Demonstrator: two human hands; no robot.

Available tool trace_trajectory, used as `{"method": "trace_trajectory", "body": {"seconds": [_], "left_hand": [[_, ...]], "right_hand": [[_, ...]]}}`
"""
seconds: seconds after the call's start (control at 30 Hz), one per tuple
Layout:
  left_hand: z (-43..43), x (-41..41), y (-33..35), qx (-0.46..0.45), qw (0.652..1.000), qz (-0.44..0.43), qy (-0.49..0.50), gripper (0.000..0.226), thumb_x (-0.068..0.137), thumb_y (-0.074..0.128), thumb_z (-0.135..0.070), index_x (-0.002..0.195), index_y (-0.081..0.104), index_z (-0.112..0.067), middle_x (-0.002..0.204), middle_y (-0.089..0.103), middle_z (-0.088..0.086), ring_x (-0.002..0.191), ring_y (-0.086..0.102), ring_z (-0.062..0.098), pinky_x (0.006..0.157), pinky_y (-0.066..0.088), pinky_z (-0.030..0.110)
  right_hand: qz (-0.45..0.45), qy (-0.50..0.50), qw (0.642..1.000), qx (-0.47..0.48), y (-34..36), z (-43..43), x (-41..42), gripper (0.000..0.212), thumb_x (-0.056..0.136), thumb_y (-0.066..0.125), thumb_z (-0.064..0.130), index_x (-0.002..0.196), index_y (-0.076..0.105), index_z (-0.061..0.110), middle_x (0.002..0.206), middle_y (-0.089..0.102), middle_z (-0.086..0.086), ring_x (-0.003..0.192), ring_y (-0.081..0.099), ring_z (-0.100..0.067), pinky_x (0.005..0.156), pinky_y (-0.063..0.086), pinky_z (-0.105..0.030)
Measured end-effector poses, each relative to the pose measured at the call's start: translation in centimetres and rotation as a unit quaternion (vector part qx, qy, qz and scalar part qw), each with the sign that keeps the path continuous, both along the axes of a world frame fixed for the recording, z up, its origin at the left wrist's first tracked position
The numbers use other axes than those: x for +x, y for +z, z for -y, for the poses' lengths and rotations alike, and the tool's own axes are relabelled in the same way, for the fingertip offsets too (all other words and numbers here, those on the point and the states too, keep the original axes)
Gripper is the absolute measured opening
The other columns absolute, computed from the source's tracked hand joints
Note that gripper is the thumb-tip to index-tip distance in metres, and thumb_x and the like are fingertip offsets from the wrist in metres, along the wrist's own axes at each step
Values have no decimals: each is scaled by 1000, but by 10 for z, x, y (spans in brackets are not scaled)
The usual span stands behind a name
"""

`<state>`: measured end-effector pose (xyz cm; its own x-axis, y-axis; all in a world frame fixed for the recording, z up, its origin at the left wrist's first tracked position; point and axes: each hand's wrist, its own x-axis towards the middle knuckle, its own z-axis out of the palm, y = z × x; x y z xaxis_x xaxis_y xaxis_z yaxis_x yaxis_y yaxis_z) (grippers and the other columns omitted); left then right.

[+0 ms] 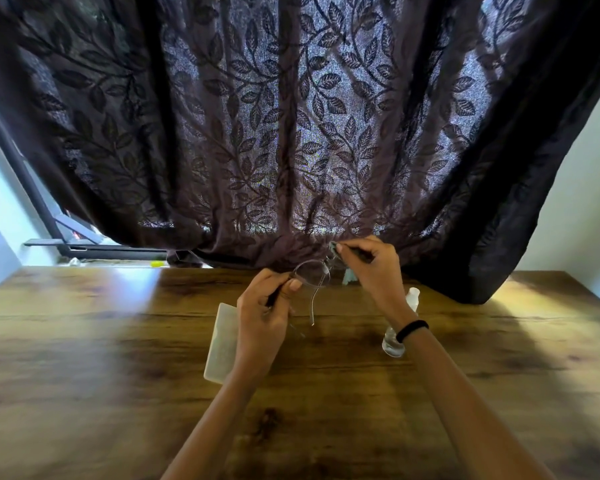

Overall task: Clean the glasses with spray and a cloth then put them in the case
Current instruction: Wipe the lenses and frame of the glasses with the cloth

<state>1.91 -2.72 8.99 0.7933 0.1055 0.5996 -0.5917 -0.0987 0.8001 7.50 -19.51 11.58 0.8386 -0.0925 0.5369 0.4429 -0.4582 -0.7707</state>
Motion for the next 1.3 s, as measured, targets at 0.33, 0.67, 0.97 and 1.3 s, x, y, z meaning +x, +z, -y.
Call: {"method": "trace_trajectory", "body": {"seconds": [0.33,0.67,0.97,1.3], "left_hand": [[0,1,1,8,1000,1,-15,11,82,56,-17,86,66,-15,77,56,-3,54,53,5,49,44,15],[1,3,4,1,1000,11,-6,14,83,55,-19,87,67,-13,79,58,1,58,54,7,51,47,15],[-1,3,5,1,1000,20,-5,16,85,56,-19,87,67,-8,79,59,5,62,56,9,50,49,20],[-1,5,5,-21,998,49,16,12,83,56,-19,88,65,-13,79,59,2,62,56,7,52,48,14]], "right_hand": [[10,-5,1000,-4,-3,-4,-1,11,81,66,16,91,72,17,71,57,4,66,52,-3,62,44,-19],[0,13,999,34,-2,-6,-9,13,82,65,12,92,70,19,79,62,-7,73,57,-19,68,49,-32],[1,-22,1000,4,-2,-8,-4,12,83,64,14,91,72,10,74,59,0,63,52,-6,57,43,-14],[-19,-59,990,123,-20,-8,-12,11,84,63,14,93,69,10,87,66,-12,69,56,-6,59,45,-14]]}}
